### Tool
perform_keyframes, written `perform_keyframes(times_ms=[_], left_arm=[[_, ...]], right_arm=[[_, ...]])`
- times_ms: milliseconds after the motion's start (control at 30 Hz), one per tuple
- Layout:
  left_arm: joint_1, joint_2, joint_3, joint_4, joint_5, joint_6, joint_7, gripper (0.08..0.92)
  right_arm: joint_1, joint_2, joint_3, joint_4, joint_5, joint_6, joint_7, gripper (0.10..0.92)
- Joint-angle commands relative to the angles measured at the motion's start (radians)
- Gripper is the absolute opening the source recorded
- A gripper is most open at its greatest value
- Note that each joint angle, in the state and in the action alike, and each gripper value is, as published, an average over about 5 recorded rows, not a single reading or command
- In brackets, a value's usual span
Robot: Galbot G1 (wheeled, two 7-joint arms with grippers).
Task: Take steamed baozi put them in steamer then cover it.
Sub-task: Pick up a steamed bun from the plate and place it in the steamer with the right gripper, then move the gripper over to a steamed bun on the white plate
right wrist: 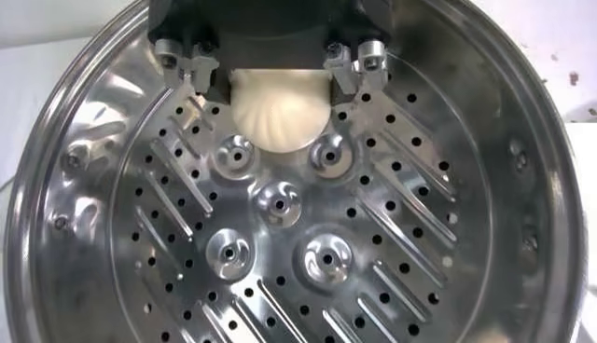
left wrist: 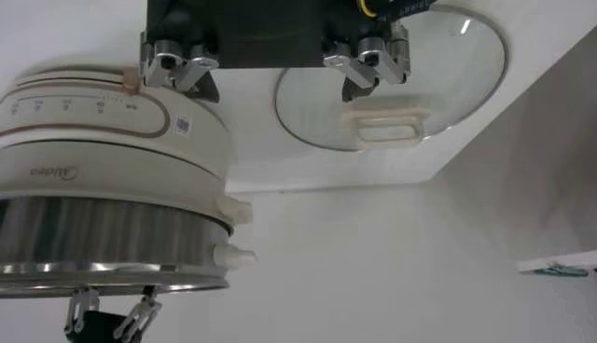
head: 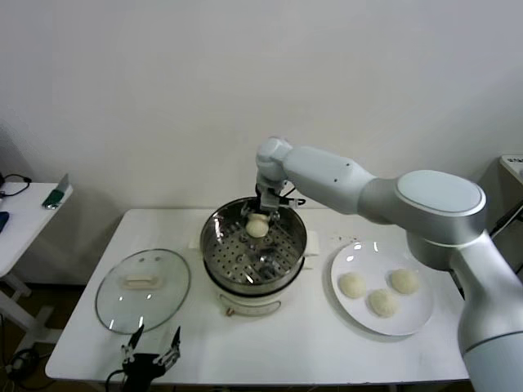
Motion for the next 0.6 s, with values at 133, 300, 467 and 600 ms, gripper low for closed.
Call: perform_keyframes(times_ms=[133,300,467,600], left_arm=[[0.005,-0.002,0.003,-0.012,0.01,0.003,0.001,0.823],[0.012,-0.002,0.003,-0.018,0.021,0.003,0.001,0.823],[0.014,-0.002,0.005,-0.023,0.024,0.006,0.002,0.823],[0.009,0.001,0.009,-0.021,0.026,0.005,0.005,0.823]], right_arm=[[0.185,-0.062,-0.125,0.108,0.387,-0.02,-0.069,0.821],[0.399,-0.164,-0.313,0.198,0.729,-0.089,-0.187,0.823],[0.561,-0.39,-0.497,0.386,1.021,-0.439,-0.222,0.823],[0.633,-0.574,-0.601,0.548,1.031,-0.72,-0.143,0.823]])
